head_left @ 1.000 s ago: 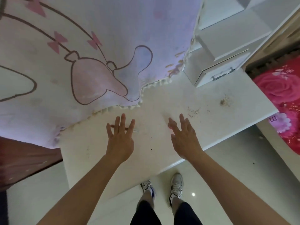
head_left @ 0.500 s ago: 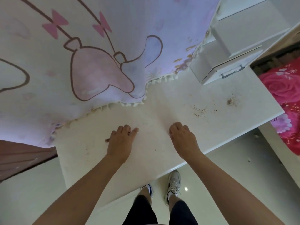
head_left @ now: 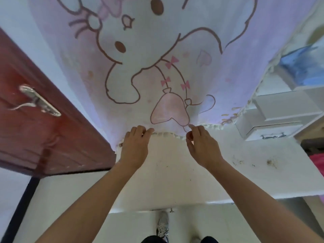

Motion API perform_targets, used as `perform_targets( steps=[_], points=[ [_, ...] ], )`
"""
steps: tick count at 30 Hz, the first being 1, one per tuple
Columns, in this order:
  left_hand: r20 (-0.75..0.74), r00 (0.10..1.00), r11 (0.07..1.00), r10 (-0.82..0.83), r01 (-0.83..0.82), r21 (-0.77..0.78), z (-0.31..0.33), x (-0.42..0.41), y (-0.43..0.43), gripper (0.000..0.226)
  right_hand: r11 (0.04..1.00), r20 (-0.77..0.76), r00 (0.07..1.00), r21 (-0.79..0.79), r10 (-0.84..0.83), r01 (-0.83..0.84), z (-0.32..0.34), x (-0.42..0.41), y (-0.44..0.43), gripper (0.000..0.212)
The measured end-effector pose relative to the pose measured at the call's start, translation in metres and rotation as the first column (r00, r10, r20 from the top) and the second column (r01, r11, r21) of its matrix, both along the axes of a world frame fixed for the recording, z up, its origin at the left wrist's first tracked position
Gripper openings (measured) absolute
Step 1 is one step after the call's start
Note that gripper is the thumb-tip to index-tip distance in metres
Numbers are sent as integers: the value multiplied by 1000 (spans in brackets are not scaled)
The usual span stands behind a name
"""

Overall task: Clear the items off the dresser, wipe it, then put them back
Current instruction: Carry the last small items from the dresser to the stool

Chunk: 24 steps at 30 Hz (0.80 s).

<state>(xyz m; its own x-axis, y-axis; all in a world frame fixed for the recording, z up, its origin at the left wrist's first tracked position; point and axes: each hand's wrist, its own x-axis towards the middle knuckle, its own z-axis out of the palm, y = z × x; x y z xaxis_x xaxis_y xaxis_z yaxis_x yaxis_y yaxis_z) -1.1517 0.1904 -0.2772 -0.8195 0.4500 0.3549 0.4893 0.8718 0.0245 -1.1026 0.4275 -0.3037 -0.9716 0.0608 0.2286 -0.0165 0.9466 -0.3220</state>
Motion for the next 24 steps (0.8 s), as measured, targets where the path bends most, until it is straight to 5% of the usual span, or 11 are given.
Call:
perform_targets(
  steps=[9,16,24],
  points=[
    [-125,868,876,480,-482,11,41,177,-148,54,866,-80,868,-72,489,-495,28,49,-166,35],
    [-199,543,553,816,-833,-6,78,348,-291,50,590,-116,591,-49,798,-806,67,141,-359,35],
    [-147,238,244,960,-970,24,86,568,-448,56,272,-144,267,17,953,-962,75,309,-597,37]
  ],
)
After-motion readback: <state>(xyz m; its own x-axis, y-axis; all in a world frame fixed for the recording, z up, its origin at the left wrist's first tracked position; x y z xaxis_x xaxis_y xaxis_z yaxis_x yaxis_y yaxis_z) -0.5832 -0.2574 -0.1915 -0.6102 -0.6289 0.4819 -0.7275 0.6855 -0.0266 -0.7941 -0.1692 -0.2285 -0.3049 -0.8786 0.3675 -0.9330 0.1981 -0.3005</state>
